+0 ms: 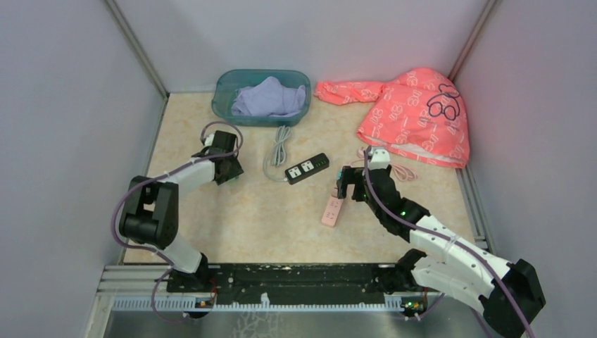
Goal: Insert the plug
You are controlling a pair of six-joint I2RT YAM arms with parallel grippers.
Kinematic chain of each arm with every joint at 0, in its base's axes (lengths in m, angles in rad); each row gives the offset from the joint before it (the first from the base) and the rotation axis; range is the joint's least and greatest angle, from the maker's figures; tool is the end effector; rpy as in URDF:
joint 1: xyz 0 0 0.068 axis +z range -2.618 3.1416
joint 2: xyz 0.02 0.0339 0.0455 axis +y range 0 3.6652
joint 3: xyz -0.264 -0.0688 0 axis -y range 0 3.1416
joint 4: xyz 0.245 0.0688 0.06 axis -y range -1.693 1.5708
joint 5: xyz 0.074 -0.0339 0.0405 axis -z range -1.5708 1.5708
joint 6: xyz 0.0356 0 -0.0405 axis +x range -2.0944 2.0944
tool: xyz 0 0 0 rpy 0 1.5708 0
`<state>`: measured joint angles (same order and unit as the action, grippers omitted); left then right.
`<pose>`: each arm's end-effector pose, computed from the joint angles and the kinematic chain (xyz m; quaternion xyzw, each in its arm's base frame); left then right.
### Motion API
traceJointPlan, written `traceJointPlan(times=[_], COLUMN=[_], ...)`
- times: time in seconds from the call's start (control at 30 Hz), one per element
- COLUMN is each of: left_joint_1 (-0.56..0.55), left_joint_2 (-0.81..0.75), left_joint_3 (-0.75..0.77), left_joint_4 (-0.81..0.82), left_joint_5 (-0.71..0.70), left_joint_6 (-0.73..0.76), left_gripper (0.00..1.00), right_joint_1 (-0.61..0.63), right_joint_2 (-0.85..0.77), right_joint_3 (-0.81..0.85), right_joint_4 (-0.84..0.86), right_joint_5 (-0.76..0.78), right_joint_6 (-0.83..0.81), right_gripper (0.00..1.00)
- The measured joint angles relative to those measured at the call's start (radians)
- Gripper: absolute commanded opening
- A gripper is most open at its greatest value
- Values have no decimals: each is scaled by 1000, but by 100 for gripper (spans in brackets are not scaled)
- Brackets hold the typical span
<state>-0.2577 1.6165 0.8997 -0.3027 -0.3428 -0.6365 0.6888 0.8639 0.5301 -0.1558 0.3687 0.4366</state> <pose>0.3052 -0.0681 0.1699 -0.2241 0.9225 0.0320 0.3128 0.1581 0.1136 0.2402 -0.0124 0.8480 0.1370 0.5118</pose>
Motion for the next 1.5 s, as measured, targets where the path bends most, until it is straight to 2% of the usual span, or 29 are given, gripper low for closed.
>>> traceJointPlan(times=[0.37,0.63,0.73,0.97,1.17,1.33,1.5], left_joint_1=[1,-37,-58,-157,-254,-339,-425], left_joint_2=[-67,-196,-222,-251,-274,-291,-322], left_joint_3=[-24,-55,-55,8,85,116,115], left_joint_4=[-22,-33,-45,-132,-175,-180,-167], left_joint_5=[158,276,306,341,352,343,293], left_joint_6=[50,77,89,134,164,185,231], left_gripper=[41,40,40,41,41,41,41], right_joint_1=[0,0,0,8,42,55,55], right_joint_2=[0,0,-3,-32,24,102,137], right_joint_3=[0,0,-19,-154,-171,-161,-111], right_joint_4=[8,76,155,429,655,717,706], right_joint_5=[-51,-176,-251,-432,-576,-638,-649], right_joint_6=[-22,-63,-96,-203,-345,-423,-403], right_gripper=[98,92,92,91,90,89,87])
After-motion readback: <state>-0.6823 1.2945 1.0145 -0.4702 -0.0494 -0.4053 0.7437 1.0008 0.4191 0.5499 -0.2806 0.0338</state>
